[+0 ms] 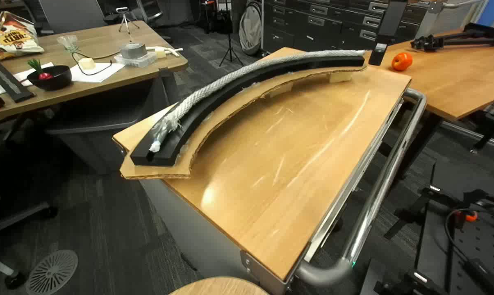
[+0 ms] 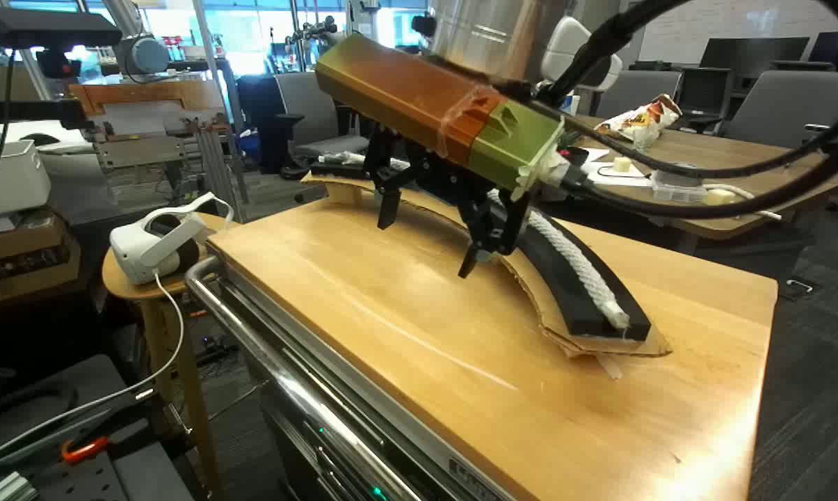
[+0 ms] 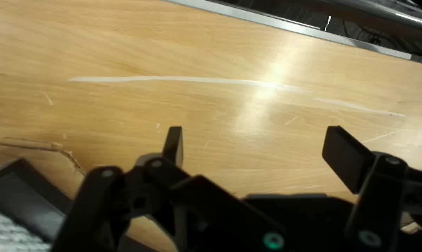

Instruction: Remove the rope from the curved board

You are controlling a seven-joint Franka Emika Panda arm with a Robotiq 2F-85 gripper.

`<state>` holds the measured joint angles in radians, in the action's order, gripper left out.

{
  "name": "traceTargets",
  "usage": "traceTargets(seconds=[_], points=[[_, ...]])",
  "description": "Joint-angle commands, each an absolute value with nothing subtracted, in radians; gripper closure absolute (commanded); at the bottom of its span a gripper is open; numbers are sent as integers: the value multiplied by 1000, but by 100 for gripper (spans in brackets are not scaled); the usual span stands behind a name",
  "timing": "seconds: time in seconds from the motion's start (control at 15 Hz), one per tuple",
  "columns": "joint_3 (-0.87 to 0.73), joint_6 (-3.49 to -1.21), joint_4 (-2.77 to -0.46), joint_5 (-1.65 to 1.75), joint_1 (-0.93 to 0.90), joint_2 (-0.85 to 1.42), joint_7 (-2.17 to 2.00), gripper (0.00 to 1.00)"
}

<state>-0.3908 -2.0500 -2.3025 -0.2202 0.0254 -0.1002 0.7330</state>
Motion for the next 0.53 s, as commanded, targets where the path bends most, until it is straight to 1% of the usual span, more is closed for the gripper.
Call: traceTargets(seconds=[0.0,0.47], points=[[-334,-2047,-2298,-226,83,-98,737,0],[-335,-2047,-2292,-226,83,-100,737,0]])
